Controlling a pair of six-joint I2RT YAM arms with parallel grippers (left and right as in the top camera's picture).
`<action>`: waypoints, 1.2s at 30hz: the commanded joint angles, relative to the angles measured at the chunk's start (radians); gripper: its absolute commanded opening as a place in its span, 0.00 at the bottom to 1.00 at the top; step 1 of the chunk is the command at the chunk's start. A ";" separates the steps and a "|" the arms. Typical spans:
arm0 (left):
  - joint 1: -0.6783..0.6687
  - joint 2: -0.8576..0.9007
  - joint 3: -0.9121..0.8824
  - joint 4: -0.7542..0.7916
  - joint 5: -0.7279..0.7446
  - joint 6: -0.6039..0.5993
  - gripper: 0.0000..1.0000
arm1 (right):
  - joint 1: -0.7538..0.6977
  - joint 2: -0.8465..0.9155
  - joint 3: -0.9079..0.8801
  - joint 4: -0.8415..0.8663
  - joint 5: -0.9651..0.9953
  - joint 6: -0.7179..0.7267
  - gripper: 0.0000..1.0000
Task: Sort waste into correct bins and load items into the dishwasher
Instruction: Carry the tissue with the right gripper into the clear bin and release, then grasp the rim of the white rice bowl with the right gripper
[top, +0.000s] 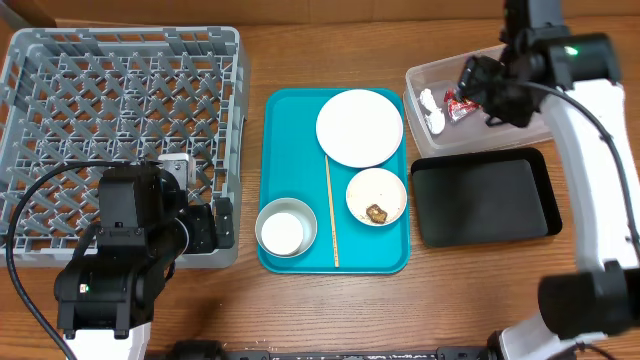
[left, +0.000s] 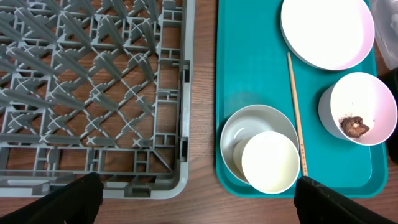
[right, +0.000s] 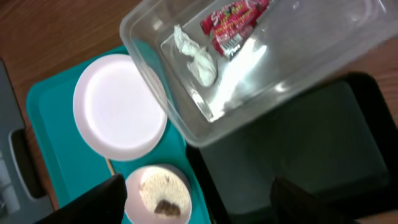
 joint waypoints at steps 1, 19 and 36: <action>-0.006 0.002 0.021 -0.002 0.007 -0.014 1.00 | 0.002 -0.026 -0.043 -0.039 -0.043 -0.013 0.75; -0.006 0.002 0.021 -0.006 0.004 -0.014 1.00 | 0.224 -0.534 -0.671 0.325 -0.143 -0.039 0.84; -0.006 0.002 0.021 -0.007 0.004 -0.014 1.00 | 0.546 -0.087 -0.672 0.640 -0.020 0.076 0.65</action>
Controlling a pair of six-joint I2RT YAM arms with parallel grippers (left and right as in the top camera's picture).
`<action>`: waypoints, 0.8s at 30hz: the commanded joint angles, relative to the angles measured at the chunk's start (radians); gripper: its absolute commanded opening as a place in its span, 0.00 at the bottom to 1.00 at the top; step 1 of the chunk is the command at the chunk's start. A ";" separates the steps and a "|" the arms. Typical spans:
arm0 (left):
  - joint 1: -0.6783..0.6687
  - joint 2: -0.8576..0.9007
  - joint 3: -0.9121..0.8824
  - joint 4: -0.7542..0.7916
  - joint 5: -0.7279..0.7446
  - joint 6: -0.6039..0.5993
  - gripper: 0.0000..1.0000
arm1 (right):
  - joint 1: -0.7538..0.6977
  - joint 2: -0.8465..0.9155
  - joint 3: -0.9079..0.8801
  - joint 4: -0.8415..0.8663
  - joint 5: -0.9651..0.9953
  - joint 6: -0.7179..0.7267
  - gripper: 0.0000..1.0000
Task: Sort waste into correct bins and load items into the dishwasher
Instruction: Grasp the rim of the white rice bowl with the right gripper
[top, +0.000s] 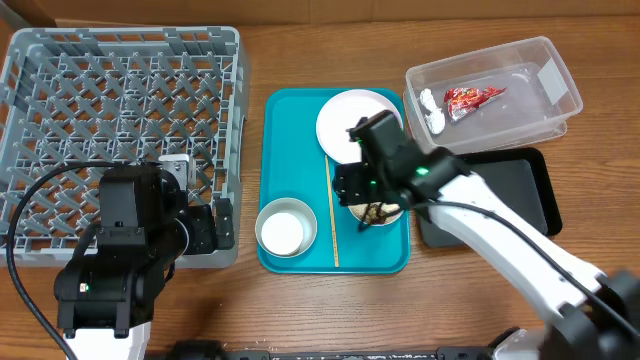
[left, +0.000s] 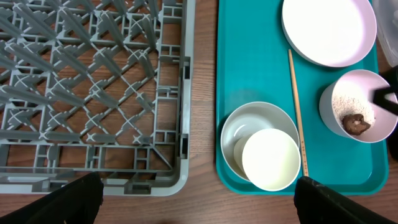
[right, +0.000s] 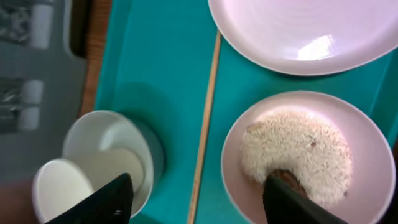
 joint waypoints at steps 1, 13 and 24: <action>-0.006 -0.001 0.018 0.004 0.004 -0.014 1.00 | 0.008 0.074 -0.007 0.033 0.053 0.078 0.64; -0.006 0.003 0.018 0.003 0.005 -0.014 1.00 | 0.016 0.254 -0.007 0.119 0.052 0.122 0.45; -0.006 0.012 0.018 0.003 0.005 -0.014 1.00 | 0.016 0.272 -0.011 0.077 0.054 0.217 0.29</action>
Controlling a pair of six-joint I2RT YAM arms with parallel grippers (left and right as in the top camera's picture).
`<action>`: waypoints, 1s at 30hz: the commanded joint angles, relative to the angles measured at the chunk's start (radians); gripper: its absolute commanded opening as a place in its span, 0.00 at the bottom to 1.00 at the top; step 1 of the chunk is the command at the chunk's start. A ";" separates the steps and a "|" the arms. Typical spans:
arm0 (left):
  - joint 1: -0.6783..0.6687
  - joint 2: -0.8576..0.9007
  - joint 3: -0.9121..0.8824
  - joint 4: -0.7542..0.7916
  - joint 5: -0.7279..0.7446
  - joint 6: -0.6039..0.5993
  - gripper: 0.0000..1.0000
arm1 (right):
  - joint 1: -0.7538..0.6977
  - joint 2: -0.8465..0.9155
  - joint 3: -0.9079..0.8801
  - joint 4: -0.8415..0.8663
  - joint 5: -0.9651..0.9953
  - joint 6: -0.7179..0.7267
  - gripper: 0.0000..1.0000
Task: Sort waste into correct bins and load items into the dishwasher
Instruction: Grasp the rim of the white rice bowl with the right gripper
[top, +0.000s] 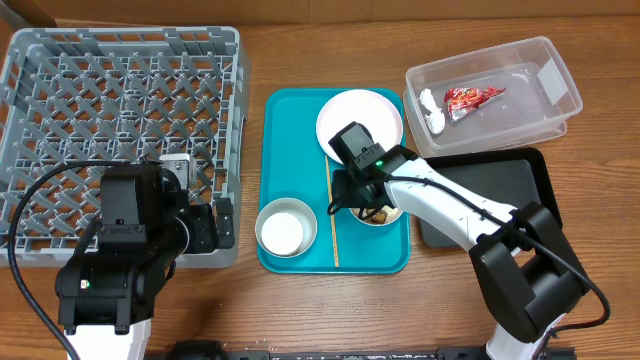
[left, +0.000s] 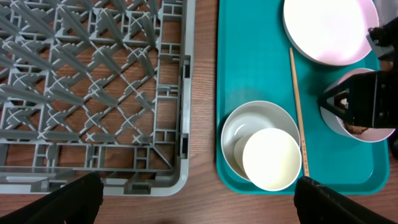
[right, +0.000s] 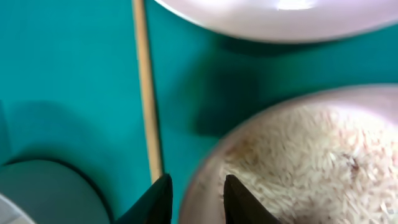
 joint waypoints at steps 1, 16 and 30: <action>-0.006 0.002 0.018 0.003 0.004 -0.014 1.00 | 0.005 0.007 -0.008 0.000 0.018 0.051 0.28; -0.006 0.002 0.018 0.000 0.004 -0.014 1.00 | 0.036 0.046 -0.013 -0.039 0.021 0.050 0.10; -0.006 0.002 0.018 -0.004 0.004 -0.014 1.00 | 0.043 -0.039 0.133 -0.205 0.026 0.038 0.04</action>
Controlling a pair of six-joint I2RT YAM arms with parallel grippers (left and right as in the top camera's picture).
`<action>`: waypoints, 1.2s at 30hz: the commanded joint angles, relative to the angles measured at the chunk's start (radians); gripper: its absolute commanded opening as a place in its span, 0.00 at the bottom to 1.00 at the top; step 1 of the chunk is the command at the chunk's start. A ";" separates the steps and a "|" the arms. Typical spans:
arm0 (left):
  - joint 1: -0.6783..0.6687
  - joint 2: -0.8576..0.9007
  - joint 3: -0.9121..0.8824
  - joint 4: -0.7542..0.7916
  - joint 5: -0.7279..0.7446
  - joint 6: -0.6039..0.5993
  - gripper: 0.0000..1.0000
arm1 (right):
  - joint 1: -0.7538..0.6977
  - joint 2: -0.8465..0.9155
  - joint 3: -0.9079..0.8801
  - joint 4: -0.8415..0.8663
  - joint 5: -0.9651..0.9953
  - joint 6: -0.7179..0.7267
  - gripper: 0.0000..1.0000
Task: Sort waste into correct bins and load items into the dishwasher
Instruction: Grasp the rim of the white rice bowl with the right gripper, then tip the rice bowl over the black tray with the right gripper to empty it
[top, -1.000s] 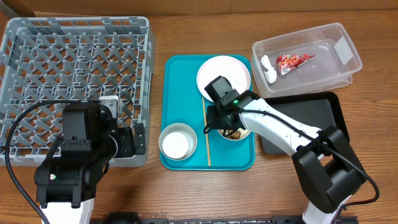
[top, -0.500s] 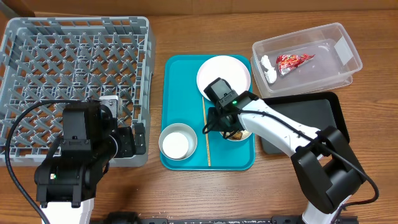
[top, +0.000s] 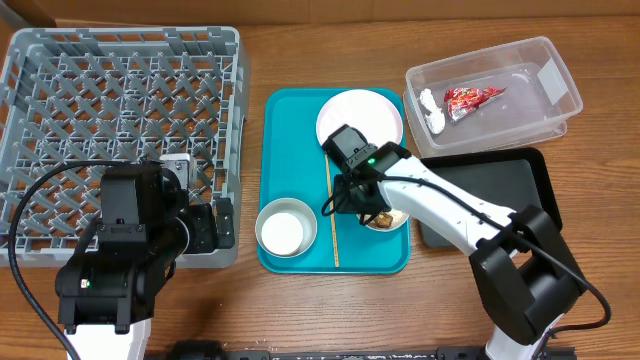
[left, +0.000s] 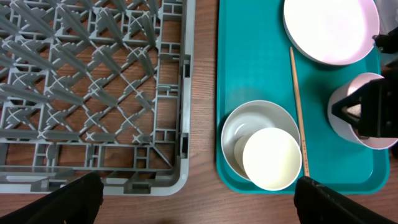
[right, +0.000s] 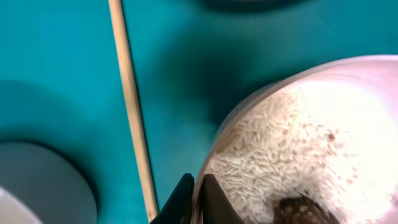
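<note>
A pink bowl (top: 388, 213) of rice with a brown scrap of food (right: 298, 208) sits on the teal tray (top: 290, 130). My right gripper (top: 350, 196) is shut on the bowl's left rim (right: 214, 149), one finger inside and one outside, right gripper (right: 198, 190). A wooden chopstick (top: 331, 225) lies just left of it. A white plate (top: 365, 120) lies at the tray's far end. A white bowl with a cup in it (top: 285, 228) stands at the near left. My left gripper (left: 199, 208) hangs open over the rack's near corner, holding nothing.
The grey dish rack (top: 120, 110) fills the left side. A clear bin (top: 500, 85) at the far right holds a red wrapper (top: 470, 98) and a crumpled tissue (top: 432, 112). A black tray (top: 490, 195) lies right of the teal tray.
My right gripper's fingers stood apart on either side of the pink bowl's left rim; now they are shut on it. The bowl has shifted slightly toward the near edge. The left arm is unchanged.
My right gripper was open above the clear bin holding the wrapper and tissue. Then it was over the teal tray by the rice bowl. Then its open fingers straddled the bowl's rim, and now they grip it. The left arm stayed put.
</note>
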 joint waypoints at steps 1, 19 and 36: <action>-0.006 0.001 0.019 -0.003 0.004 -0.014 1.00 | 0.008 -0.051 0.080 -0.049 -0.027 0.006 0.04; -0.006 0.001 0.018 -0.001 0.000 -0.014 1.00 | -0.290 -0.271 0.216 -0.267 -0.153 -0.069 0.04; -0.006 0.001 0.018 -0.002 0.000 -0.014 1.00 | -0.774 -0.269 -0.097 -0.192 -0.905 -0.501 0.04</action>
